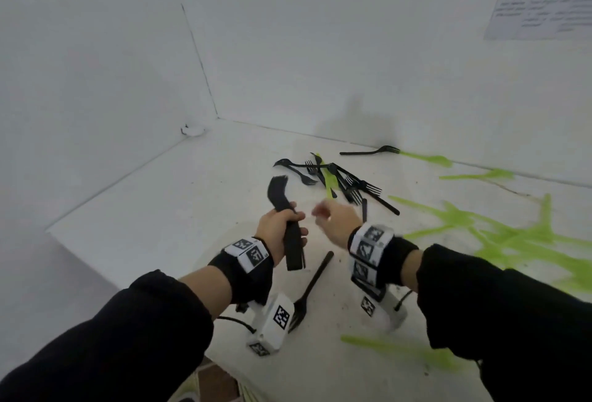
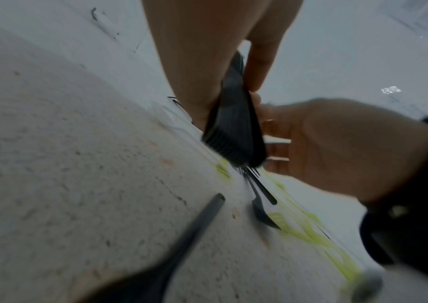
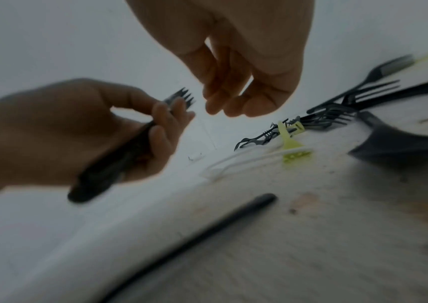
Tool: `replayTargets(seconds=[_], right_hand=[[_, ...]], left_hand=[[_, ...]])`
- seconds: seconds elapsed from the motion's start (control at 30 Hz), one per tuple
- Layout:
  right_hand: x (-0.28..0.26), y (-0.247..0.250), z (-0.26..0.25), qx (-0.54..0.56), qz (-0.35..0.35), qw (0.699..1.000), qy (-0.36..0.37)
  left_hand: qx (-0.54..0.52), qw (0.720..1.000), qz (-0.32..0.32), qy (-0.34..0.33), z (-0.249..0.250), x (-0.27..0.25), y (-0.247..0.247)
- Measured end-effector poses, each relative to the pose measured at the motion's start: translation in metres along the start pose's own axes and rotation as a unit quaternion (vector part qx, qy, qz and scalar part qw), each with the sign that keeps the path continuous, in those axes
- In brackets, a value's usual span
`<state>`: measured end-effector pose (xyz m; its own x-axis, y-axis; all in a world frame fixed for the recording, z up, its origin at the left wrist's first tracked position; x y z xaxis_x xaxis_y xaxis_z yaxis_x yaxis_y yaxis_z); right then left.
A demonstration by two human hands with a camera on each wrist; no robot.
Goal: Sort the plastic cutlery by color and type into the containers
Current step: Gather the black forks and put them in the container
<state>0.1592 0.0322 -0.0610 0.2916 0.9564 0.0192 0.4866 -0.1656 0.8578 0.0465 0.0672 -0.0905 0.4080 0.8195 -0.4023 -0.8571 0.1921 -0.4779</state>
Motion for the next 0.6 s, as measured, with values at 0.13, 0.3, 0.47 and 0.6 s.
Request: replayTargets(seconds=[0.13, 0.3, 0.47, 0.6], right_hand=[[-0.042, -0.066, -0.023, -0.309, -0.236, 0.889, 0.241], [-0.046, -0.067, -0.023, -0.347, -0.267, 0.856, 0.275], [-0.019, -0.018, 0.013, -0.238, -0.182, 0.946, 0.126], [-0.005, 0.049, 0.060, -0.079, 0.013, 0.994, -0.074]], left_hand=[[-0.012, 0.998, 0.040, -0.050, 0.021, 0.016, 0.022], [-0.023, 0.997, 0.028, -0.062, 0.025, 0.028, 0.018], [-0.032, 0.996, 0.037, -0.076, 0.024, 0.040, 0.012], [-0.049, 0.996, 0.046, -0.066, 0.016, 0.047, 0.008]])
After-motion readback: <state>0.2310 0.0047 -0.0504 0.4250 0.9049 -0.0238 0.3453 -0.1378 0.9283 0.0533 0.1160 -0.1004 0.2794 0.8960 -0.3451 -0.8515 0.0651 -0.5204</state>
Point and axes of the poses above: each hand's wrist, its own x-axis towards the middle knuckle, its own y-axis out of the back of the hand, z = x × y, the point moved 9 cm from there along x, towards the middle knuckle, and after that the axes turned 14 degrees about -x, right-handed, at the moved point
